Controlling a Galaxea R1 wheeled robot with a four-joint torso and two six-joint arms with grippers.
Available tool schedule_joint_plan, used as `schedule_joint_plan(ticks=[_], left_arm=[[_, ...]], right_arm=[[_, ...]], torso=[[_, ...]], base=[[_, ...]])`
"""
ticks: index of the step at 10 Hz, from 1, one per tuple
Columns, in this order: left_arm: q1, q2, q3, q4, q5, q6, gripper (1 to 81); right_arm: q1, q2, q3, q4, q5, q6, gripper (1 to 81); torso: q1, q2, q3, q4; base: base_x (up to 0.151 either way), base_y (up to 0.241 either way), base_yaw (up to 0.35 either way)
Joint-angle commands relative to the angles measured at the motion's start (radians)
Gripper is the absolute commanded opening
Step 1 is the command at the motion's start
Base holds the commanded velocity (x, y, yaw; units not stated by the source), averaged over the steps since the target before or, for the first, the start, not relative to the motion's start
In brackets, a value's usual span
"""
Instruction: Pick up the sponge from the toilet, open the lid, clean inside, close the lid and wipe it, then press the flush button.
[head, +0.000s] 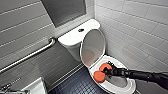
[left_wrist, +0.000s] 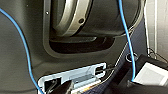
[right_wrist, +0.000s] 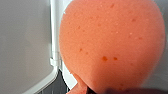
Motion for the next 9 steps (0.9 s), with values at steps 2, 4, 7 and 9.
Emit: schedule_joint_plan(ticks=[2,4,7,9], left_arm=[[0.044,-0.023,0.017,-0.010,0.041,0.003,81.1],[0.044,-0.023,0.017,-0.008,0.041,0.003,81.1],[0.044,-0.021,0.010,-0.008,0.041,0.003,81.1],[0.044,-0.018,0.006,-0.002,0.041,0.003,81.1]], right_arm=[[0.157,0.153,-0.260,-0.004,0.142,0.074,1.0],[0.123,0.176,-0.317,-0.006,0.184,0.071,1.0],[0.058,0.164,-0.208,-0.039,0.167,0.059,1.0],[0.058,0.091,-0.105,-0.050,0.162,0.062,1.0]], torso=[[0.000,0.000,0.000,0.000],[0.000,0.000,0.000,0.000],[0.000,0.000,0.000,0.000],[0.000,0.000,0.000,0.000]], base=[[0.000,0.000,0.000],[0.000,0.000,0.000],[0.000,0.000,0.000],[0.000,0.000,0.000]])
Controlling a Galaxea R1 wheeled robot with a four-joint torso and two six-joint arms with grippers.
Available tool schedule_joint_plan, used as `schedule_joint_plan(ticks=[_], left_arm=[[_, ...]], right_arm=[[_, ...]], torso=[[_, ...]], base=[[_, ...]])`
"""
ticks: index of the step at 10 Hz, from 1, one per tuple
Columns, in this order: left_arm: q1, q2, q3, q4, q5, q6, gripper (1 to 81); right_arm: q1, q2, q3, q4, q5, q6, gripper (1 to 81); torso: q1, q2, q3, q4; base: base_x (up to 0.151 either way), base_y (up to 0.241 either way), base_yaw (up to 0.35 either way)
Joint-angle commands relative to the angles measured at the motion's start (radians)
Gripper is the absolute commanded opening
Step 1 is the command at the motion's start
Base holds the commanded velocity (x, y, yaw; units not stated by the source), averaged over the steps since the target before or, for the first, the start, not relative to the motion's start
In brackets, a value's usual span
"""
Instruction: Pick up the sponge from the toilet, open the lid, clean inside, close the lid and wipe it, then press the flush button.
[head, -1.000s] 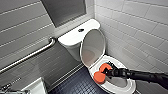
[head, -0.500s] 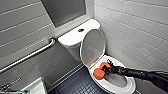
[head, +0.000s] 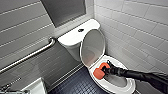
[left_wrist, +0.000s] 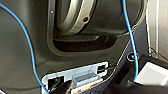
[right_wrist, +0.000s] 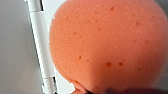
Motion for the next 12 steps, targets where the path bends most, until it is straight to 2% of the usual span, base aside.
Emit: schedule_joint_plan(ticks=[1,4,9,12], left_arm=[[0.044,-0.011,0.009,0.001,0.041,0.006,81.1],[0.044,-0.008,0.009,0.006,0.041,0.006,81.1],[0.044,-0.013,0.007,0.004,0.041,0.006,81.1],[0.044,-0.008,0.007,0.006,0.041,0.008,81.1]], right_arm=[[0.090,-0.093,0.262,-0.057,-0.024,0.009,1.0],[0.100,-0.154,0.366,-0.057,-0.038,0.009,1.0],[0.039,-0.137,0.371,-0.059,-0.056,0.003,1.0],[-0.009,-0.202,0.435,-0.071,-0.057,-0.002,1.0]], torso=[[0.000,0.000,0.000,0.000],[0.000,0.000,0.000,0.000],[0.000,0.000,0.000,0.000],[0.000,0.000,0.000,0.000]], base=[[0.000,0.000,0.000],[0.000,0.000,0.000],[0.000,0.000,0.000],[0.000,0.000,0.000]])
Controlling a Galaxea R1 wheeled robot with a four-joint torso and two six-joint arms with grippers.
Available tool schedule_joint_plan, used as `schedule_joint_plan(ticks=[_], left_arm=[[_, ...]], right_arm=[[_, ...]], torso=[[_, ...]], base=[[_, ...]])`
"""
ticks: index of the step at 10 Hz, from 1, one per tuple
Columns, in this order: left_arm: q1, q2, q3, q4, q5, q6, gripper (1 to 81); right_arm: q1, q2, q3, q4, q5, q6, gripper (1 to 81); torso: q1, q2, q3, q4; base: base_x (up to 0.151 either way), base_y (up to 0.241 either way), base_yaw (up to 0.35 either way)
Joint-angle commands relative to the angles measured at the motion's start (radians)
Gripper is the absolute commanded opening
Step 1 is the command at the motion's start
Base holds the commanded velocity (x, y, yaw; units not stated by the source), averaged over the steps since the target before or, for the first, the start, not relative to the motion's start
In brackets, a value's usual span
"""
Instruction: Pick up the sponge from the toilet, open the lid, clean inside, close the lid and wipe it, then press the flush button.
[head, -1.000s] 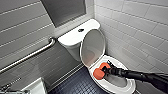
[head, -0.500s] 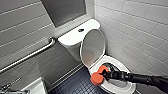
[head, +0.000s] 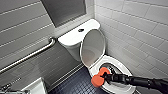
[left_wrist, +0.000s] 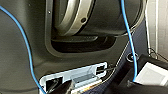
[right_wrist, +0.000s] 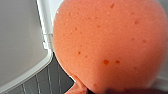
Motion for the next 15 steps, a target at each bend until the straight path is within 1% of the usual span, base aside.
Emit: schedule_joint_plan(ticks=[1,4,6,7,9,10,11,12,15], left_arm=[[0.043,-0.014,0.013,0.003,0.041,0.008,81.1],[0.043,-0.014,0.013,0.005,0.041,0.009,81.1],[0.043,-0.015,0.019,0.005,0.040,0.009,81.1],[0.043,-0.017,0.019,0.005,0.040,0.011,81.1],[0.043,-0.021,0.019,0.006,0.040,0.011,81.1],[0.043,-0.024,0.019,0.006,0.035,0.011,81.1],[0.043,-0.030,0.019,0.006,0.009,0.012,81.1],[0.043,-0.037,0.019,0.008,-0.003,0.012,81.1],[0.040,-0.055,0.019,0.008,-0.005,0.012,81.1]], right_arm=[[0.058,-0.089,0.149,-0.019,-0.029,-0.003,1.0],[0.020,-0.231,0.269,-0.037,-0.030,-0.003,1.0],[-0.002,-0.310,0.326,-0.043,-0.030,-0.003,1.0],[-0.021,-0.339,0.346,-0.049,-0.030,-0.003,1.0],[-0.072,-0.440,0.413,-0.060,-0.024,-0.001,1.0],[-0.094,-0.483,0.440,-0.063,-0.019,0.000,1.0],[-0.117,-0.525,0.464,-0.074,-0.015,0.002,1.0],[-0.132,-0.555,0.482,-0.080,-0.015,0.002,1.0],[-0.196,-0.629,0.509,-0.100,-0.021,0.000,1.0]], torso=[[0.000,0.000,0.000,0.000],[0.000,0.000,0.000,0.000],[0.000,0.000,0.000,0.000],[0.000,0.000,0.000,0.000],[0.000,0.000,0.000,0.000],[0.000,0.000,0.000,0.000],[0.000,0.000,0.000,0.000],[0.000,0.000,0.000,0.000],[0.000,0.000,0.000,0.000]], base=[[0.000,0.000,0.000],[0.000,0.000,0.000],[0.000,0.000,0.000],[0.000,0.000,0.000],[0.000,0.000,0.000],[0.000,0.000,0.000],[0.000,0.000,0.000],[0.000,0.000,0.000],[0.000,0.000,0.000]])
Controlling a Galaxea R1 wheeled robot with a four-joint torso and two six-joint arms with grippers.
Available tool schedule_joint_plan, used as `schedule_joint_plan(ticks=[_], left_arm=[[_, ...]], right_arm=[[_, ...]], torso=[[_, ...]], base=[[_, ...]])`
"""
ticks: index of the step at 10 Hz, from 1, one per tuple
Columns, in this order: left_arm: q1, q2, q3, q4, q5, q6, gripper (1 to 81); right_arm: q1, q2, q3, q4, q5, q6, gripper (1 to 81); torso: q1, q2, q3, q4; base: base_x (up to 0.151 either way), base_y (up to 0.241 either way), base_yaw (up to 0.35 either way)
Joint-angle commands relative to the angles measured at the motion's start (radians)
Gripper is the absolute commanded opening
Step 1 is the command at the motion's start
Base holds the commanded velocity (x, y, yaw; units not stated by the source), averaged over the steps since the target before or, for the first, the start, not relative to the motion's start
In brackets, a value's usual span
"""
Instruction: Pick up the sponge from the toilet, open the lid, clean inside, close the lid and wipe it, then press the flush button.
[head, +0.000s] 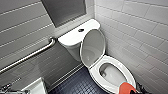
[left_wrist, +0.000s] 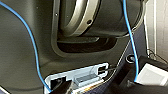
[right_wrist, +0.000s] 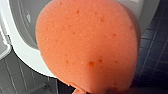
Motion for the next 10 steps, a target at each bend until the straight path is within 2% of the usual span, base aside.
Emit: schedule_joint_plan(ticks=[1,2,4,5,6,7,8,9,10], left_arm=[[0.028,-0.060,0.040,0.005,-0.002,0.006,81.1],[0.011,-0.104,0.087,0.004,-0.035,0.007,81.1],[-0.046,-0.223,0.265,0.000,-0.029,0.003,81.1],[-0.080,-0.276,0.344,-0.007,-0.024,0.001,81.1],[-0.118,-0.327,0.417,-0.012,-0.021,-0.004,81.1],[-0.160,-0.385,0.484,-0.012,-0.023,-0.034,81.1],[-0.212,-0.422,0.503,-0.013,-0.023,-0.074,81.1],[-0.273,-0.468,0.532,-0.010,-0.029,-0.150,81.1],[-0.325,-0.516,0.604,-0.012,-0.026,-0.183,81.1]], right_arm=[[-0.009,-0.073,0.055,-0.039,-0.045,0.002,1.0],[-0.050,-0.070,0.043,-0.041,-0.042,-0.015,1.0],[-0.174,-0.054,0.027,-0.050,-0.022,-0.193,1.0],[-0.236,-0.029,0.012,-0.059,0.004,-0.245,1.0],[-0.293,0.004,-0.023,-0.078,0.029,-0.272,1.0],[-0.340,0.048,-0.078,-0.108,0.035,-0.273,1.0],[-0.386,0.082,-0.107,-0.130,0.035,-0.273,1.0],[-0.426,0.113,-0.124,-0.150,0.035,-0.272,1.0],[-0.448,0.122,-0.123,-0.168,0.035,-0.270,1.0]], torso=[[0.000,0.000,0.000,0.000],[0.000,0.000,0.000,0.000],[0.000,0.000,0.000,0.000],[0.000,0.000,0.000,0.000],[0.000,0.000,0.000,0.000],[0.000,0.000,0.000,0.000],[0.000,0.000,0.000,0.000],[0.000,0.000,0.000,0.000],[0.000,0.000,0.000,0.000]], base=[[0.000,0.000,0.000],[0.000,0.000,0.000],[0.000,0.000,0.000],[0.000,0.000,0.000],[0.000,0.000,0.000],[0.000,0.000,0.000],[0.000,0.000,0.000],[0.000,0.000,0.000],[0.000,0.000,0.000]])
